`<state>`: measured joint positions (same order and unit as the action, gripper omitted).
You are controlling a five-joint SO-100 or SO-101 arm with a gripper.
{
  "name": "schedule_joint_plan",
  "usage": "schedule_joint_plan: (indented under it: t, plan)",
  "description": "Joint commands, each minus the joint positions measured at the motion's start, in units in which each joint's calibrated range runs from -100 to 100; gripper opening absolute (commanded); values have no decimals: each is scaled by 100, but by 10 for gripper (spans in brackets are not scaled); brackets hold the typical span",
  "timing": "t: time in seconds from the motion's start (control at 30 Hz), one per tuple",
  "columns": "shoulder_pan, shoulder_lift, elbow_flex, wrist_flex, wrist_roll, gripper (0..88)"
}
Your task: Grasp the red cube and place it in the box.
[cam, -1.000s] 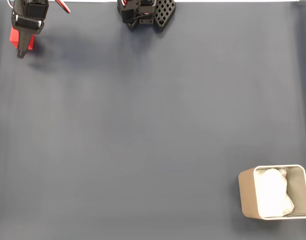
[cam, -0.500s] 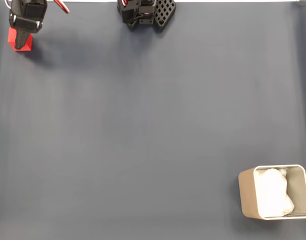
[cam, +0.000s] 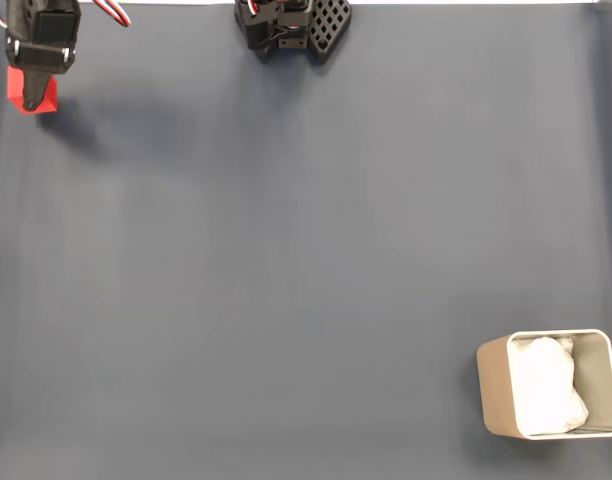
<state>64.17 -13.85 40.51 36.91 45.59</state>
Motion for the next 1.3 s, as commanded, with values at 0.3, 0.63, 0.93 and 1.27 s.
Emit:
schedule_joint_plan:
  t: [0.3, 0.63, 0.93, 1.27]
  plan:
    - [-955, -166, -1925, 1153, -107, 0]
    - [-2440, -643, -2454, 1366, 10, 0]
    - [-3846, -877, -2937, 1497, 142, 0]
    - [-5707, -1258, -2974, 1243, 220, 0]
